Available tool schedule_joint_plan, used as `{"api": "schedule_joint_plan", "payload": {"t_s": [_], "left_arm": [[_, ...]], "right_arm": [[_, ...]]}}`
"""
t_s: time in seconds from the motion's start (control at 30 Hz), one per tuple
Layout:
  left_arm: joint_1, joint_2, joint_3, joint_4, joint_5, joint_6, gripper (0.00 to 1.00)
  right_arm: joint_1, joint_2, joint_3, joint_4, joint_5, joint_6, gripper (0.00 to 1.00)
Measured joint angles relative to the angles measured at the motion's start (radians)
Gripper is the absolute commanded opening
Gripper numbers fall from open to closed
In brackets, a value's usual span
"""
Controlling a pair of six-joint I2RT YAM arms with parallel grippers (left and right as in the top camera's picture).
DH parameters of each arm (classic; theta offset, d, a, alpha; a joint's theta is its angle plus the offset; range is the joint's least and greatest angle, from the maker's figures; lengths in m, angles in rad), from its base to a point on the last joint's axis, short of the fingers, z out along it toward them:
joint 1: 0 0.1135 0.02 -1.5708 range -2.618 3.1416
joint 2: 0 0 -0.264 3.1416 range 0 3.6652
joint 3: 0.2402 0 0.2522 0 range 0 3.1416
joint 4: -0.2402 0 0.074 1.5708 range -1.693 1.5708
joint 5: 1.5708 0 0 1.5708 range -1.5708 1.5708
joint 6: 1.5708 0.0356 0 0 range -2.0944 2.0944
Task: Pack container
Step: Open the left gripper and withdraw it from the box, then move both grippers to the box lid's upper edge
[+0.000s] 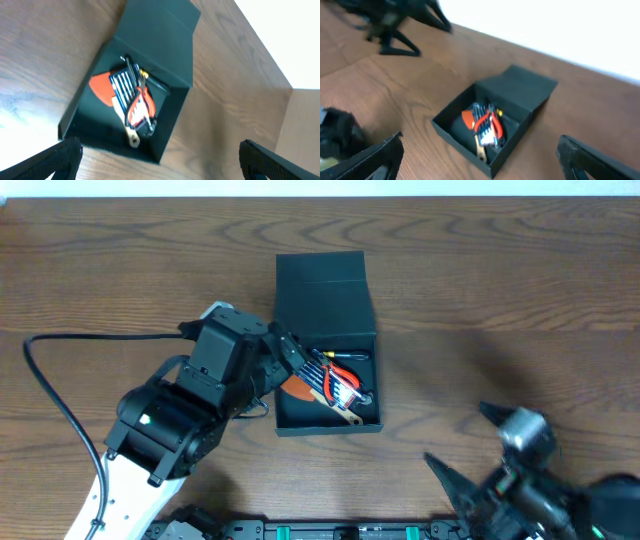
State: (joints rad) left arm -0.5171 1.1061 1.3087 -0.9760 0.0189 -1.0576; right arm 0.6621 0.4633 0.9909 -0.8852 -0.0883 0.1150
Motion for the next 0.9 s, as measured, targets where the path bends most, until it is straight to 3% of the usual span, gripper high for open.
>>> {"api": "schedule_joint_plan", "payload": {"t_s": [0.27,0.37,0.4,0.43,0.53,0.57,0.63,0.9], "left_arm": [[0.338,0.026,0.0,0.054,0.181,0.106,1.0],[0.464,0.075,0.0,0.101,0.267,0.142,0.9],[0.497,0.099,0.0,0.126,0.297,0.149,0.83],[0.527,0.124,0.0,0.151,0.327,0.157,0.74],[0.595,0.214,0.0,0.221,0.399,0.177,0.4],[0.613,0.252,0.0,0.243,0.42,0.187,0.23],[0.634,0.308,0.0,0.266,0.442,0.193,0.06],[0.666,0.514,0.0,0.324,0.504,0.199,0.06]], "right_arm": [[-0.06,0.481,0.151,0.0,0.029,0.109,0.99],[-0.097,0.611,0.247,0.013,0.001,0.1,0.99],[-0.109,0.647,0.276,0.027,-0.01,0.089,0.87],[-0.117,0.679,0.299,0.053,-0.017,0.064,0.67],[-0.141,0.739,0.327,0.148,-0.028,0.02,0.37],[-0.156,0.758,0.33,0.177,-0.029,0.007,0.2],[-0.187,0.784,0.331,0.204,-0.026,0.0,0.01],[-0.423,0.999,0.335,0.23,-0.074,0.125,0.01]]}}
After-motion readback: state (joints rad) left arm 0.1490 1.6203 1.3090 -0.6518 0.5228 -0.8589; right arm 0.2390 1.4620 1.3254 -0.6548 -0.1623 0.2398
